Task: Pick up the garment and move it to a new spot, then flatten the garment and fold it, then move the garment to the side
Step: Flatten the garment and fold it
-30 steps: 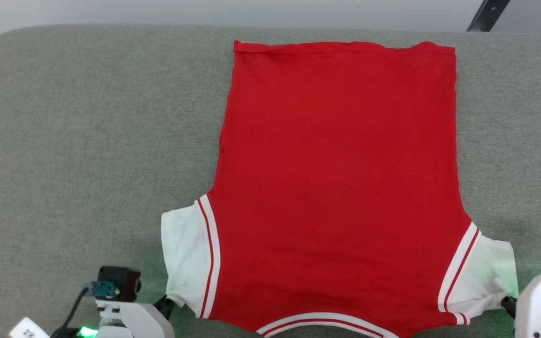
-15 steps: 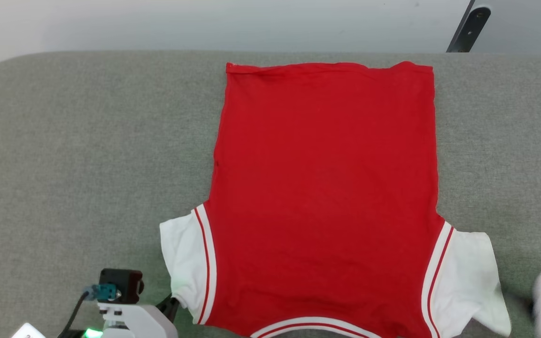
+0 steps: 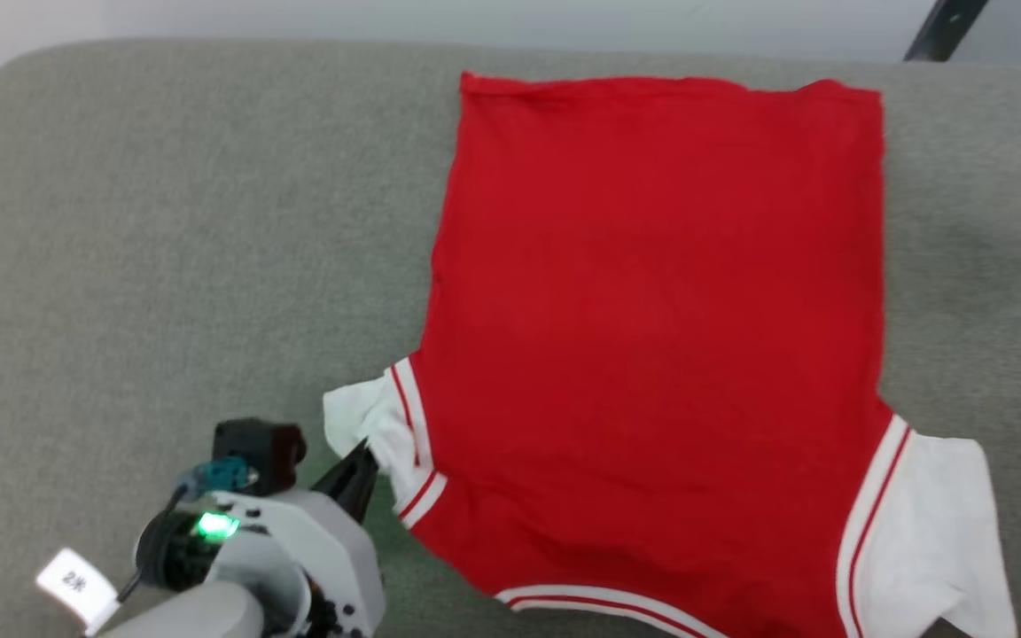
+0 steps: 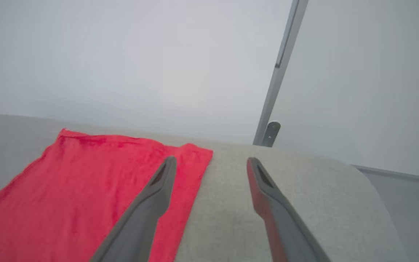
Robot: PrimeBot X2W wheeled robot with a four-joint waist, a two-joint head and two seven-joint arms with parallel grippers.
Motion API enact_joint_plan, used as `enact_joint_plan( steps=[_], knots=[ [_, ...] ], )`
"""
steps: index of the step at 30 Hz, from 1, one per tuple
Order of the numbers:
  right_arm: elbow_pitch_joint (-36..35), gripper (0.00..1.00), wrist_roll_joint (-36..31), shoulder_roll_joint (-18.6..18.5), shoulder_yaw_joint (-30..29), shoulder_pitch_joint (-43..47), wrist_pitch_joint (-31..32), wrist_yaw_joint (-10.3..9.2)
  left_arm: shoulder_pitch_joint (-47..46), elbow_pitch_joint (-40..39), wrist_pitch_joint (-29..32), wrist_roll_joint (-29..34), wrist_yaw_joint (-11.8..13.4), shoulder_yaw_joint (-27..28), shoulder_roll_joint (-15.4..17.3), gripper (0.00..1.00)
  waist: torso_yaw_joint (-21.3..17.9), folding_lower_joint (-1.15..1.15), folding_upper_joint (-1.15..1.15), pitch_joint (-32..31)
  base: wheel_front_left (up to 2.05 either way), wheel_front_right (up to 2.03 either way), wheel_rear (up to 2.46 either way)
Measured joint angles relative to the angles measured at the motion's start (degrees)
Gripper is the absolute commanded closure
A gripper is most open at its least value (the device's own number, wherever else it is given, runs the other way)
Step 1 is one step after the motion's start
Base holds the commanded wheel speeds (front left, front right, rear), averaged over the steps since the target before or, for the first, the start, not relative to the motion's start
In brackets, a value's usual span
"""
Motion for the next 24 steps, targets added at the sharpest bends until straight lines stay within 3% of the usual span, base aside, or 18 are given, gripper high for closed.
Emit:
enact_joint_plan(
  steps=[6, 11, 14, 20, 24],
  knots=[
    [12.8, 0.0, -3.8, -4.1, 5.3, -12.5, -13.5, 0.01, -4.3, 2.1, -0.4, 2.7, -2.2, -0.7, -3.4, 1.0, 2.7, 0.0, 0.0, 3.3, 0.0, 0.0, 0.0],
    [24.5, 0.0, -5.4, -5.6, 9.3, -21.4, -16.2, 0.01, -6.5, 4.3, -0.8, 3.4, -4.5, -1.2, -6.4, 1.0, 5.3, 0.0, 0.0, 6.0, 0.0, 0.0, 0.0],
    [30.8, 0.0, -5.9, -6.1, 11.1, -26.0, -15.0, 0.01, -7.4, 5.8, -1.0, 3.4, -5.6, -1.3, -7.7, 1.0, 6.8, 0.0, 0.0, 7.5, 0.0, 0.0, 0.0],
    [44.2, 0.0, -5.0, -5.2, 10.6, -33.1, -3.6, 0.01, -8.9, 8.0, -1.1, 3.4, -7.6, -1.5, -9.6, 1.0, 9.4, 0.0, 0.0, 10.3, 0.0, 0.0, 0.0],
    [50.4, 0.0, -7.8, -5.0, 9.2, -37.2, 4.2, 0.01, -9.8, 8.9, -1.3, 3.5, -8.6, -1.6, -10.6, 1.0, 10.8, 0.0, 0.0, 11.8, 0.0, 0.0, 0.0]
  ],
)
